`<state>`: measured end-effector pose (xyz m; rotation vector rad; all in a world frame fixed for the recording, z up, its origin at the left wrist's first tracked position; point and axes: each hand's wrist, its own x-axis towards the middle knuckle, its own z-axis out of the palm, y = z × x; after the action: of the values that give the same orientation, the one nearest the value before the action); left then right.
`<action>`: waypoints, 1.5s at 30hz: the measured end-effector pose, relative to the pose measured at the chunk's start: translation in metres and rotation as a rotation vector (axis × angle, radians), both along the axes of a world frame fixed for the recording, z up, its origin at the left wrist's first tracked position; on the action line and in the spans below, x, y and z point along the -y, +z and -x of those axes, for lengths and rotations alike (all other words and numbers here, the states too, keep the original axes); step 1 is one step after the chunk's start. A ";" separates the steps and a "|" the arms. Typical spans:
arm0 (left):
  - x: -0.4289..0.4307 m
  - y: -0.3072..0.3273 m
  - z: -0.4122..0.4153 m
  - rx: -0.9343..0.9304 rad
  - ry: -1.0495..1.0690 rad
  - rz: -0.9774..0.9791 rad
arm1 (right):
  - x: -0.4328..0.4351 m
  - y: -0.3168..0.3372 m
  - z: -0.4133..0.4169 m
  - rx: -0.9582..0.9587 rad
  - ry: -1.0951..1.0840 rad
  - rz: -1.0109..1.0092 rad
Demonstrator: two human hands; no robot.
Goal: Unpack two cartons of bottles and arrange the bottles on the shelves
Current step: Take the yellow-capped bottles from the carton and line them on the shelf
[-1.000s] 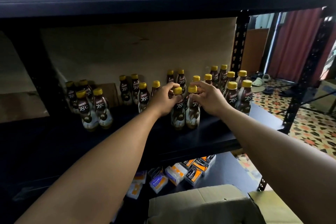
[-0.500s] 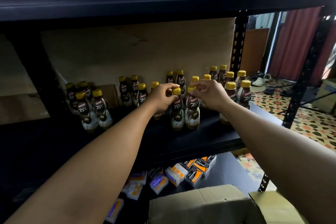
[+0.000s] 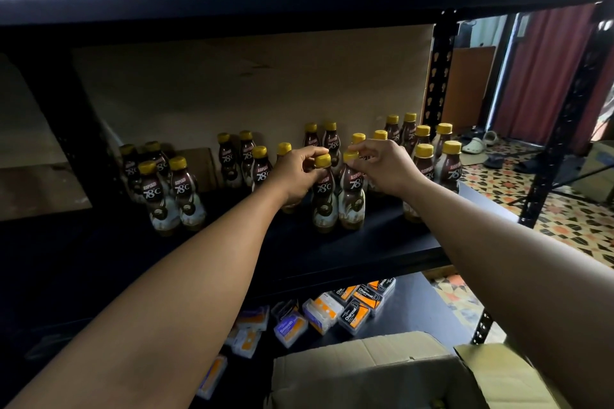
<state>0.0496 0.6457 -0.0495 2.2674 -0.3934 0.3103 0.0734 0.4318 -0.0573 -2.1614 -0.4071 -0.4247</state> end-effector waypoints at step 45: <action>-0.003 -0.003 0.004 0.029 0.035 -0.021 | 0.000 -0.003 0.002 -0.044 0.069 -0.040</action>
<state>0.0455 0.6485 -0.0529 2.2942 -0.3736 0.3593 0.0718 0.4323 -0.0600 -2.1080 -0.4433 -0.3430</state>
